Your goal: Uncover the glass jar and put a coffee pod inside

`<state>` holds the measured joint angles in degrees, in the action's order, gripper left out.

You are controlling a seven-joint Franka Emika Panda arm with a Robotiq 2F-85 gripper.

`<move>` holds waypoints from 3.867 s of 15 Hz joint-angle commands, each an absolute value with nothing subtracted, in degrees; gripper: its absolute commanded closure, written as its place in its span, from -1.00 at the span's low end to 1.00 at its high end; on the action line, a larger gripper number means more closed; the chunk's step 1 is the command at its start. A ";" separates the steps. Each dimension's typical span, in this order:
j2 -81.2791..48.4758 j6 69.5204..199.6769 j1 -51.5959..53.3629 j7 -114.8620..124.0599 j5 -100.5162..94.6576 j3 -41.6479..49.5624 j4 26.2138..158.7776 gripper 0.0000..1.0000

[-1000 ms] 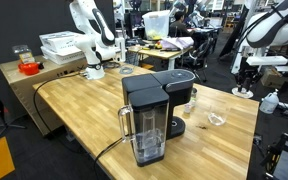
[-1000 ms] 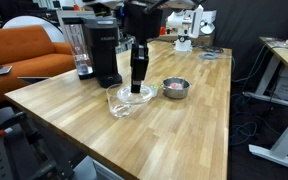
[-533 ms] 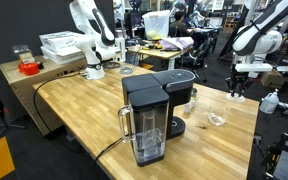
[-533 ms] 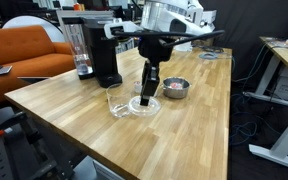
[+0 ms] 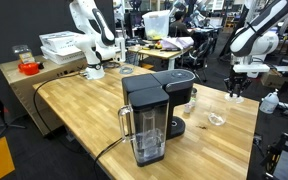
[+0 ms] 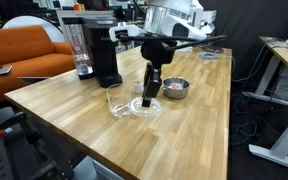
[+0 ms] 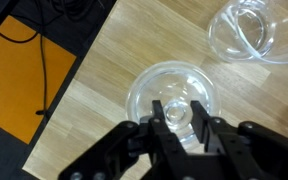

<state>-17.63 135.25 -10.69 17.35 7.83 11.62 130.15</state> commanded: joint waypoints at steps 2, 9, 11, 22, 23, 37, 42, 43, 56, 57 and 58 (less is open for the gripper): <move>-17.31 135.17 -10.50 17.14 7.94 11.96 129.63 0.84; -22.59 133.50 -11.65 16.60 9.40 11.94 124.18 0.84; -24.89 133.19 -11.75 16.58 9.79 11.87 122.73 0.84; -35.03 131.43 -13.78 14.93 12.95 10.88 114.18 0.84; -35.79 131.30 -14.06 14.68 13.31 10.85 113.67 0.84; -31.69 128.44 -12.05 14.08 10.67 12.31 117.29 -1.00; -22.72 128.47 -8.98 14.83 4.86 13.13 126.10 -1.00; -20.76 128.07 -8.74 14.93 3.89 13.15 127.38 -1.00; -14.60 127.36 -9.13 14.95 2.39 12.21 130.48 -1.00; -14.60 127.36 -9.13 14.95 2.39 12.21 130.48 -1.00; -14.63 127.90 -9.00 15.34 2.05 12.27 130.47 -1.00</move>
